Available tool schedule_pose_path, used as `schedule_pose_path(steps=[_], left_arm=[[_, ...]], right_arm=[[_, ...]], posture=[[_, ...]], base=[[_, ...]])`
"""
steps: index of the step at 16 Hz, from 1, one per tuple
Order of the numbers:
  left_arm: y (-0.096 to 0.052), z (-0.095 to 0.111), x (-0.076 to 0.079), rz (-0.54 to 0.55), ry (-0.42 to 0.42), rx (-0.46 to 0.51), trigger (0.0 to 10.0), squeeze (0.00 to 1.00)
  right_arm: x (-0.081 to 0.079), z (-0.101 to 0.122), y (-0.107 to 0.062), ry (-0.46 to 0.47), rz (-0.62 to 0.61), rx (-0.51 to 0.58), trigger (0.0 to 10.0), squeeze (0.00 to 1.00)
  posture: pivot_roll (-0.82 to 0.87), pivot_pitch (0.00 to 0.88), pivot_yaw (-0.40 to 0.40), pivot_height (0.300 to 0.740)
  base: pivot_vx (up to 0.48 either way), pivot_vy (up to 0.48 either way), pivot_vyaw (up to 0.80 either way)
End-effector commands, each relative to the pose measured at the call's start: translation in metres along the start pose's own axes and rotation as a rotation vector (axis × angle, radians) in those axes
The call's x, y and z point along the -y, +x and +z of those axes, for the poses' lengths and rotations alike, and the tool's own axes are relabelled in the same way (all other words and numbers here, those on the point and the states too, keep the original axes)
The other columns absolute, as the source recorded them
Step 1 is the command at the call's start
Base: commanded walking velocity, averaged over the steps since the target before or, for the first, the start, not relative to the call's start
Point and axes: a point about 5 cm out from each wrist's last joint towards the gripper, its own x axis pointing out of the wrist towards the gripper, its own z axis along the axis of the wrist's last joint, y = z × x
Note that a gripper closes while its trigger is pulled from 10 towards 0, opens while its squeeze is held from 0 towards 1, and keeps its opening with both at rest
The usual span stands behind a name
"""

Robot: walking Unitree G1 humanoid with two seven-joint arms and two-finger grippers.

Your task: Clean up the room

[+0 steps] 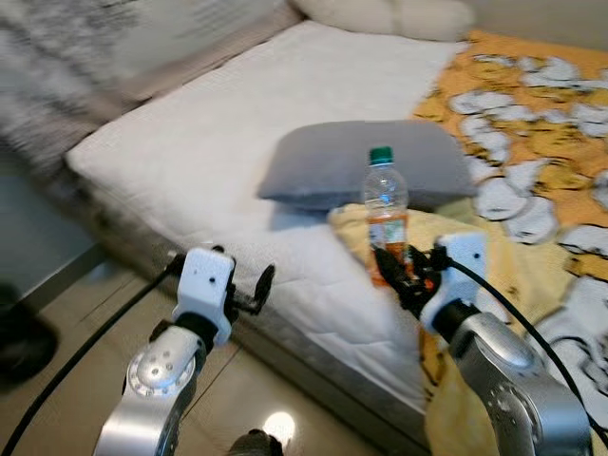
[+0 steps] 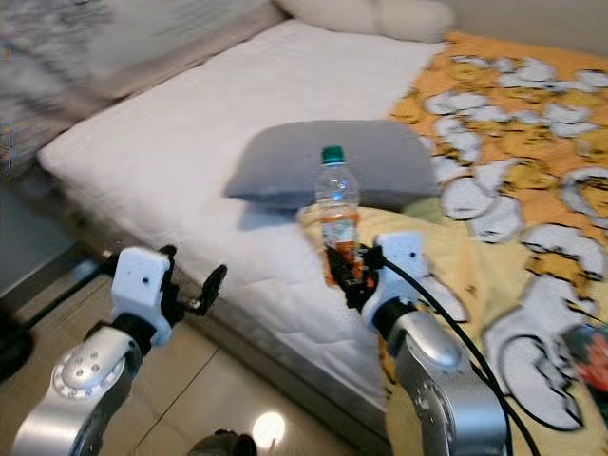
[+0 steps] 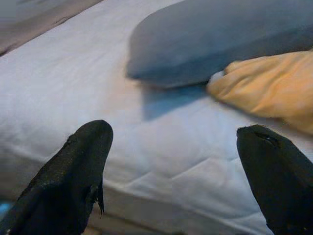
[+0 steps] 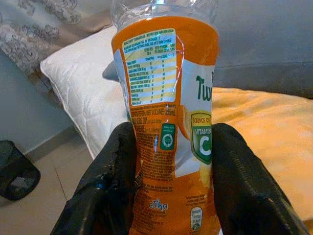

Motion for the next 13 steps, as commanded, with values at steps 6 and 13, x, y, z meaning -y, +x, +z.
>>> schedule_pose_path(steps=[6, 13], left_arm=[[-0.012, 0.000, -0.025, 0.167, 0.041, 0.000, 10.0, 0.00], [0.000, 0.000, -0.033, 0.192, 0.030, -0.004, 10.0, 0.00]], right_arm=[[0.004, -0.015, -0.003, -0.021, -0.029, -0.003, 10.0, 0.00], [0.013, -0.017, 0.004, 0.050, -0.027, -0.006, 10.0, 0.00]], posture=[[-0.06, 0.043, 0.016, 0.740], [-0.09, 0.042, 0.018, 0.740]], base=[[0.000, 0.000, 0.80], [0.000, 0.000, 0.80]])
